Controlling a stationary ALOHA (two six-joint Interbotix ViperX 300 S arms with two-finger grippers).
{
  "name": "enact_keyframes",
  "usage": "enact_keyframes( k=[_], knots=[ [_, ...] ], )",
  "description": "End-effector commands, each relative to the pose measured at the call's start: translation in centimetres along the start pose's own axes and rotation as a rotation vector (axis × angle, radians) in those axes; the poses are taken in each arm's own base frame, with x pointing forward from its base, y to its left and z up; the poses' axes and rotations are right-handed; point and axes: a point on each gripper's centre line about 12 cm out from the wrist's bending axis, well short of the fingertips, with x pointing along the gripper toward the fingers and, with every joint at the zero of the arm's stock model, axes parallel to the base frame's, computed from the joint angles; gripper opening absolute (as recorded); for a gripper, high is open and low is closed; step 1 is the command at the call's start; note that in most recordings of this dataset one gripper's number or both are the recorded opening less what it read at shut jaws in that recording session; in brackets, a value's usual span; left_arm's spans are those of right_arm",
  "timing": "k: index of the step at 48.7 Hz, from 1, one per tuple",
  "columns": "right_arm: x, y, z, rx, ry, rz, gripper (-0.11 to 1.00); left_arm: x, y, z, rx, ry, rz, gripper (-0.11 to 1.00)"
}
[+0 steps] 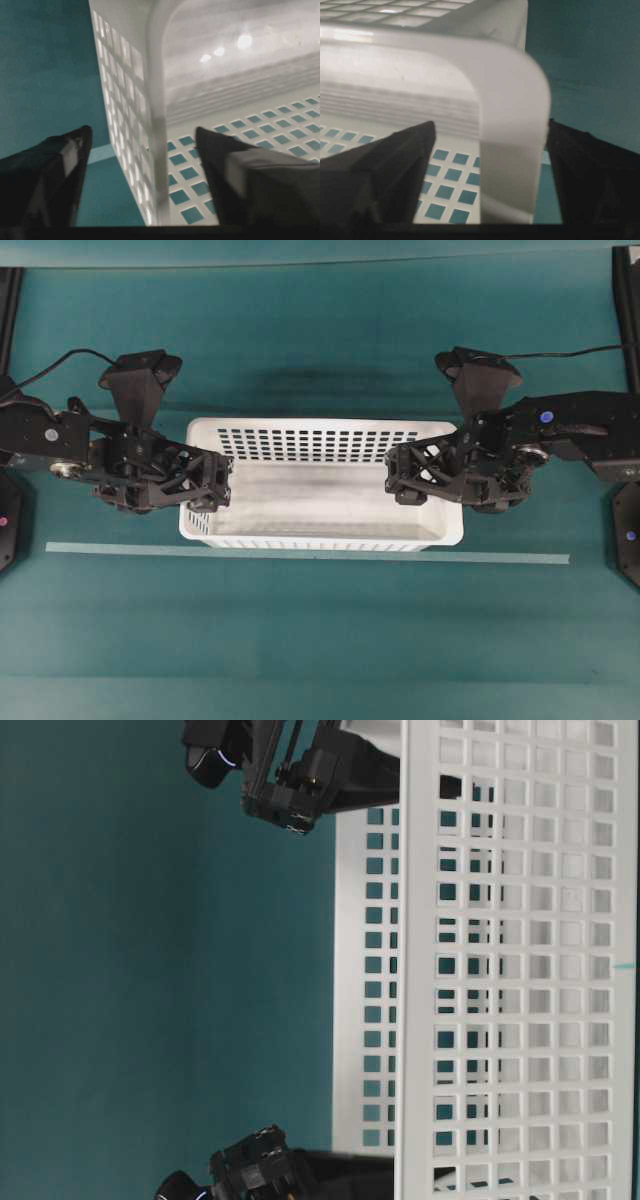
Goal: Lift the white basket with both hands.
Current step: 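Close both grippers on the basket's side rims, then lift the basket upward with both grippers holding the rims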
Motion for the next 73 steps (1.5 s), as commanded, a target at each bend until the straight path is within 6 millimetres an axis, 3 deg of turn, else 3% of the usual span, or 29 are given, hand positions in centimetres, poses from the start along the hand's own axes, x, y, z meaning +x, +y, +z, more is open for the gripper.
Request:
enact_keyframes(
  k=[1, 11, 16, 37, 49, 58, 73],
  knots=[
    [0.7, 0.1, 0.2, 0.012, 0.003, -0.014, 0.8, 0.5, -0.3, 0.0, 0.003, 0.001, 0.012, 0.69],
    [0.7, 0.1, 0.2, 0.008, 0.002, -0.013, 0.25, 0.6, -0.3, 0.0, 0.003, 0.005, 0.036, 0.17],
    [0.7, 0.1, 0.2, 0.008, 0.002, -0.015, 0.2, 0.7, -0.4, 0.0, 0.003, 0.005, 0.036, 0.03],
    [0.6, 0.1, 0.2, 0.005, 0.004, -0.019, 0.2, 0.6, -0.8, 0.1, 0.003, 0.003, 0.023, 0.02],
    [-0.3, 0.2, 0.0, 0.0, 0.013, -0.041, 0.2, -0.3, -2.4, 0.4, 0.011, -0.006, -0.025, 0.02],
    [-3.0, 1.2, -0.1, -0.009, 0.021, -0.03, 0.2, -2.8, -4.5, 0.7, 0.015, -0.019, -0.104, 0.02],
    [-9.7, 4.1, -0.5, -0.031, 0.028, 0.046, 0.2, -10.9, -8.1, 0.9, 0.025, -0.029, -0.188, 0.01]
  ],
)
